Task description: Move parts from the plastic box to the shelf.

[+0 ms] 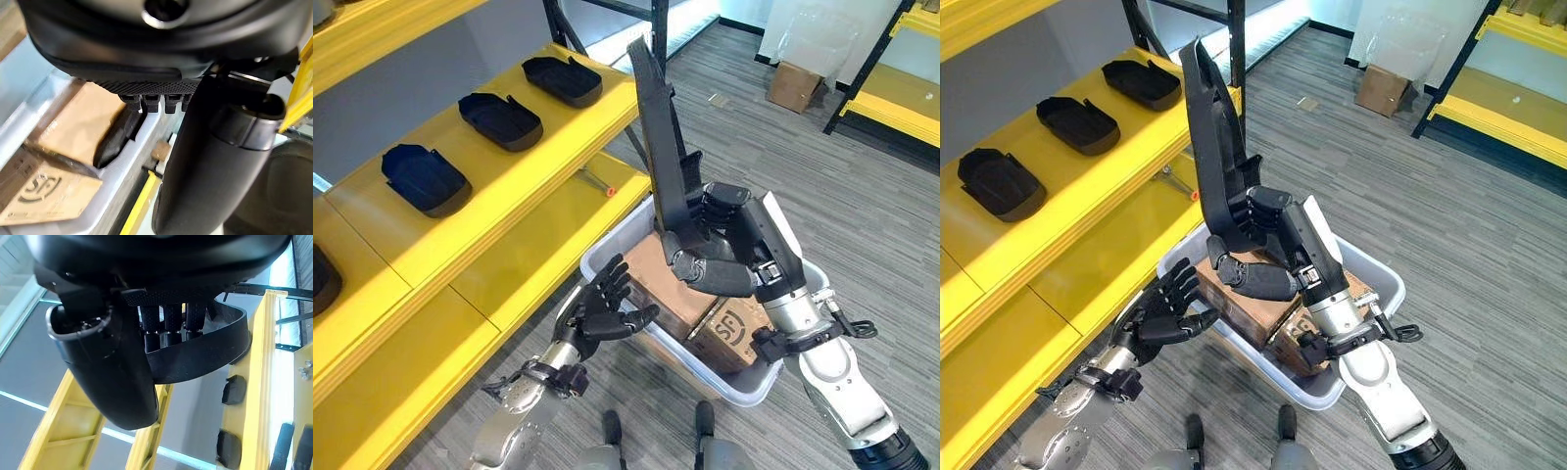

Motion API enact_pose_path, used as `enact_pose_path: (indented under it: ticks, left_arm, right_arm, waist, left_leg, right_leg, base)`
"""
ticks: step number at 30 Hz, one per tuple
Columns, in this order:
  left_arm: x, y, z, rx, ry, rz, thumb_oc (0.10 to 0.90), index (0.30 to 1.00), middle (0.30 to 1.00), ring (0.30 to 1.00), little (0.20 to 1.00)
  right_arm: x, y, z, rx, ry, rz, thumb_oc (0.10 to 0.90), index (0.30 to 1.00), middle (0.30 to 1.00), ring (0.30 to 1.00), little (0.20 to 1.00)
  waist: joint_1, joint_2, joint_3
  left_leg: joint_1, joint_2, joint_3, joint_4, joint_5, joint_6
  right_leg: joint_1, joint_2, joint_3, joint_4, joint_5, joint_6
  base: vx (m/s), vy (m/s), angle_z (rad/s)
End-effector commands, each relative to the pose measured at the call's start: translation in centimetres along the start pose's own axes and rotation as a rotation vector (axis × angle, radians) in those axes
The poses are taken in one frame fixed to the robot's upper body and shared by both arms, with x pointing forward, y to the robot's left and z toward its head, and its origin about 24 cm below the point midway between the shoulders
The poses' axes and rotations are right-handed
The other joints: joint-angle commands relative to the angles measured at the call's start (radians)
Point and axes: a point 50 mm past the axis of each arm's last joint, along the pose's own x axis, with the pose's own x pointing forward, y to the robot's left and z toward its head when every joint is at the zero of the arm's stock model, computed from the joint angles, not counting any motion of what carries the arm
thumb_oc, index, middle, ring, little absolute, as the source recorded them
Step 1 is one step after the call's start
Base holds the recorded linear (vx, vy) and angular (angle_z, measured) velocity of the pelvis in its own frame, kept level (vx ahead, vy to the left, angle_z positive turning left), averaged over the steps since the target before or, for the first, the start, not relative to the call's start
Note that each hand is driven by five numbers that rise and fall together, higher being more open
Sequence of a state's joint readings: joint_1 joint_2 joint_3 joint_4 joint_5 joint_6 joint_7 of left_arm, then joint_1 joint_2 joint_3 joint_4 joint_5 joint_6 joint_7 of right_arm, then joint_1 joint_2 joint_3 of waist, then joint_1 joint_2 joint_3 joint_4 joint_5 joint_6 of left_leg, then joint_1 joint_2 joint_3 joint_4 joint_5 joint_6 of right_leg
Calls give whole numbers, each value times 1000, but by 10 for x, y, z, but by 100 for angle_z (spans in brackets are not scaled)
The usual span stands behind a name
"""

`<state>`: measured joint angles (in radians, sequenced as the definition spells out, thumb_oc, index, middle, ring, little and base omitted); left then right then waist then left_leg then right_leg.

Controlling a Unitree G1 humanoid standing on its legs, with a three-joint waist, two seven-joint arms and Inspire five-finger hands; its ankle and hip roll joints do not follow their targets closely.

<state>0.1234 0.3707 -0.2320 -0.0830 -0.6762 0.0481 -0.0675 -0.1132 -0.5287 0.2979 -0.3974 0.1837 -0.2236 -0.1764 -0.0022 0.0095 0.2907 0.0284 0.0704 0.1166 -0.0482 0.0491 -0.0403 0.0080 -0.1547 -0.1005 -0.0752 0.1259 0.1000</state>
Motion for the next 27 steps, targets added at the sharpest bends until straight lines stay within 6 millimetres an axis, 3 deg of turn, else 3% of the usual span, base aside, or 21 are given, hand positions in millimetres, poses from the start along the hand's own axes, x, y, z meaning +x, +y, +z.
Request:
enact_pose_path:
  ticks: [1, 3, 6, 7, 8, 11, 12, 16, 22, 27]
  left_arm:
    - [-16, 8, 26, 77, -145, 10, 900, 1000, 1000, 1000, 1000]
    - [-24, 16, 27, 75, -162, 50, 900, 1000, 1000, 1000, 1000]
    - [-24, 20, 36, 55, -179, 68, 900, 1000, 1000, 1000, 1000]
    - [-24, 20, 36, 55, -179, 68, 900, 1000, 1000, 1000, 1000]
    - [-22, 18, 35, 42, -168, 44, 900, 1000, 1000, 1000, 1000]
    - [-21, 16, 36, 30, -174, 36, 900, 1000, 1000, 1000, 1000]
    - [-18, 15, 37, 24, -183, 22, 900, 1000, 1000, 1000, 1000]
    - [-17, 13, 34, 2, -175, -5, 900, 1000, 1000, 1000, 1000]
    - [-17, 18, 36, 23, -200, 60, 900, 1000, 1000, 1000, 1000]
    - [-18, 27, 40, 56, -200, 123, 900, 1000, 1000, 1000, 1000]
  right_arm:
    - [13, -23, 49, 1, -309, -184, 400, 300, 300, 300, 300]
    - [8, -25, 47, 7, -301, -200, 400, 300, 300, 300, 300]
    - [-3, -27, 45, -10, -269, -197, 400, 300, 300, 300, 300]
    - [-3, -27, 45, -10, -269, -197, 400, 300, 300, 300, 300]
    - [-8, -25, 41, -30, -259, -184, 400, 300, 300, 300, 300]
    - [-13, -28, 39, -37, -239, -192, 400, 300, 300, 300, 300]
    - [-12, -31, 34, -46, -217, -200, 400, 300, 300, 300, 300]
    - [-16, -38, 26, -72, -175, -229, 400, 300, 300, 300, 300]
    - [-27, -47, 24, -79, -141, -279, 400, 300, 300, 300, 300]
    - [-28, -46, 13, -62, -94, -294, 400, 300, 300, 300, 300]
  waist:
    - [8, -28, -76]
    - [-1, -25, -76]
    - [-23, -12, -84]
    - [-21, -13, -85]
    - [-33, -12, -82]
    - [-51, -18, -85]
    - [-55, -26, -88]
    - [-53, -32, -96]
    - [-83, -28, -127]
    - [-82, -17, -128]
  left_leg:
    - [46, 26, 39, 41, -112, 18]
    - [63, 18, 75, 22, -111, 32]
    - [48, -2, 87, 12, -102, 64]
    - [48, -2, 89, 12, -103, 64]
    - [45, -11, 86, 8, -98, 75]
    - [44, -36, 72, -6, -90, 76]
    - [28, -58, 59, 2, -87, 70]
    - [25, -70, 29, 5, -80, 61]
    - [48, -62, 32, -13, -76, 42]
    - [37, -50, 64, 11, -74, 26]
  right_leg:
    - [-4, -153, -44, 22, 40, 117]
    - [-26, -117, -70, 82, 2, 113]
    - [-61, -1, -67, 243, -120, 71]
    - [-67, -3, -65, 254, -127, 71]
    - [-80, 66, -53, 330, -170, 39]
    - [-71, 146, -14, 339, -200, 6]
    - [-43, 177, -9, 287, -213, -17]
    - [1, 169, 6, 178, -188, -32]
    - [41, 172, 48, 80, -151, -33]
    - [52, 168, 4, 87, -170, -44]
  base:
    - [-41, 132, -10]
    - [-50, 124, -37]
    - [-73, 107, -60]
    - [-43, 75, -42]
    - [-23, 38, -33]
    - [-26, 0, -30]
    - [-41, -79, -25]
    - [-17, -116, -6]
    - [-5, -162, -1]
    - [-38, -139, 0]
